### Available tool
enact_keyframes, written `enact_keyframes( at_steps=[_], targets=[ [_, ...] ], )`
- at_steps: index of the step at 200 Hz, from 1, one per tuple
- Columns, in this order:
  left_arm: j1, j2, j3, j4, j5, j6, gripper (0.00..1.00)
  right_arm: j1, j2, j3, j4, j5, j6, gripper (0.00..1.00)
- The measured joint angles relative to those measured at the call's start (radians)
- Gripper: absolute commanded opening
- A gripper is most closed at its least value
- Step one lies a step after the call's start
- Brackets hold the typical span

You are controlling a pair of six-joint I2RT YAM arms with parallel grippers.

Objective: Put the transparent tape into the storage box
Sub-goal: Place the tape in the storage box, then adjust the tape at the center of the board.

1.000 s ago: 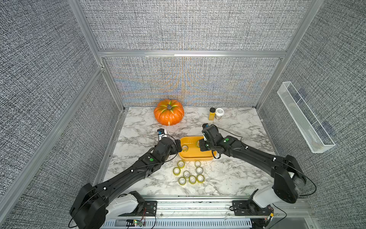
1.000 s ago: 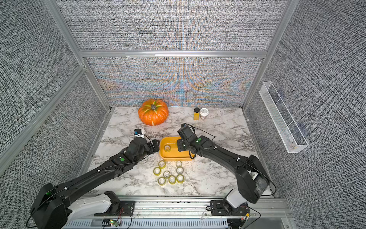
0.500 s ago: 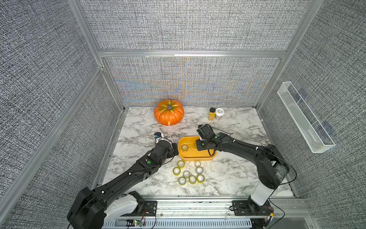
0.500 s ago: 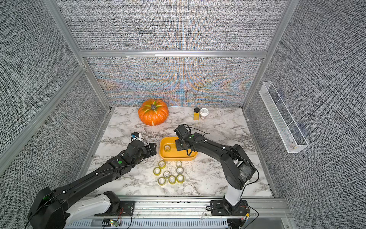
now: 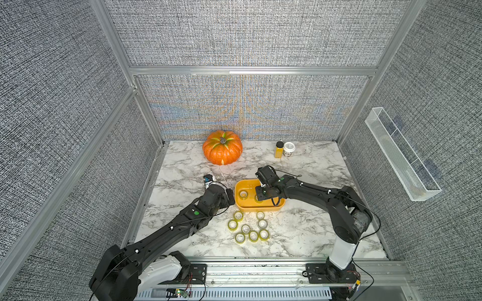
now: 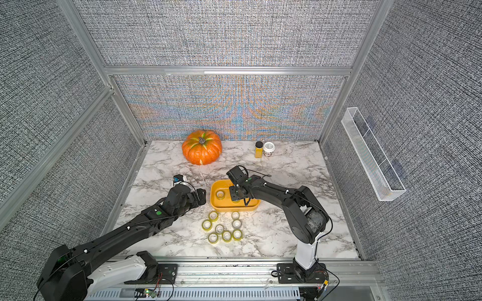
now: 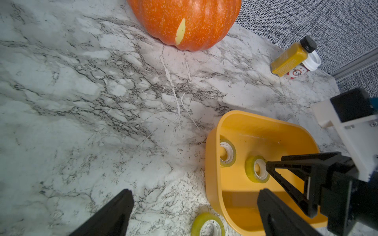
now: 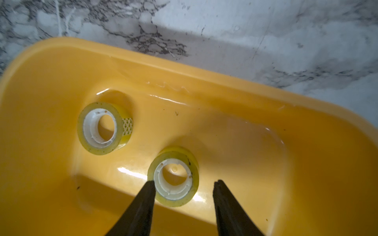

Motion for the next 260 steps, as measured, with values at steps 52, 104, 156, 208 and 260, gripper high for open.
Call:
enact_keyframes(
  at_steps=[52,104,156,208,260],
  targets=[
    [0.0,-0.102,-0.033,-0.011,-0.013,-0.006,1.0,0.035,-0.237,-0.058,0.005,0.027,-0.004,0.54],
    [0.001,-0.137,-0.113,-0.012,-0.018,-0.034,1.0,0.109,-0.5,-0.291,0.018,0.045,0.004,0.52],
    [0.001,-0.131,-0.158,-0.003,0.072,-0.072,1.0,0.202,-0.695,-0.515,0.056,0.046,0.076,0.51],
    [0.0,-0.124,-0.152,0.011,0.097,-0.096,1.0,0.274,-0.708,-0.65,0.103,0.026,0.164,0.49],
    [0.0,-0.124,-0.137,0.018,0.093,-0.095,1.0,0.332,-0.536,-0.628,0.12,0.055,0.215,0.48]
  ],
)
